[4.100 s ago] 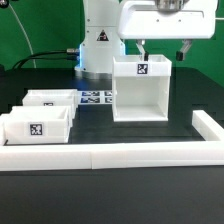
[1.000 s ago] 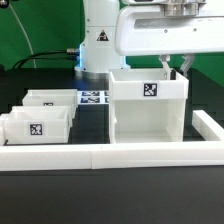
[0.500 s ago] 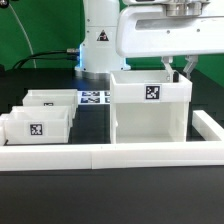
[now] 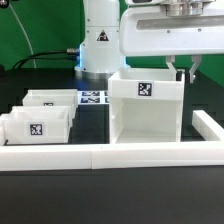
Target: Assemble drawer
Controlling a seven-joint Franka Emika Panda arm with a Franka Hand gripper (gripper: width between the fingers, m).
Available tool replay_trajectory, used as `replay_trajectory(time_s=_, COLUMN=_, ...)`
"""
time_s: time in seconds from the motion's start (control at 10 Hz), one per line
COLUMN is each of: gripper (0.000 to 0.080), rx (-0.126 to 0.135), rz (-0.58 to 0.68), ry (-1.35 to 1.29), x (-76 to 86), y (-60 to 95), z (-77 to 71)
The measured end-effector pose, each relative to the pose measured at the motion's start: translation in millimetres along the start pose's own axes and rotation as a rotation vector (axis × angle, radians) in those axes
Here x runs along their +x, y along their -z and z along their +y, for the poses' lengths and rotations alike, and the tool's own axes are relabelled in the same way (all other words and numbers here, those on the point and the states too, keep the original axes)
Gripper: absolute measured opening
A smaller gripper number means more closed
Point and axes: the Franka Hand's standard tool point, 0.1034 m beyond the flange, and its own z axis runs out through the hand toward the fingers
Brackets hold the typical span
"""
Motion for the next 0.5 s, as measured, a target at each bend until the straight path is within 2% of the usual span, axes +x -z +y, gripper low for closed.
replay_trajectory(time_s=0.1, gripper=0.0038, rx=0.005, rz=-0.001, ry=-0.056, x=-0.2, y=0.1, z=-1.0)
replay_trajectory(time_s=0.5, gripper=0.0038, rx=0.056, rz=0.001, ry=-0.443, x=10.4, y=4.0, z=-0.4)
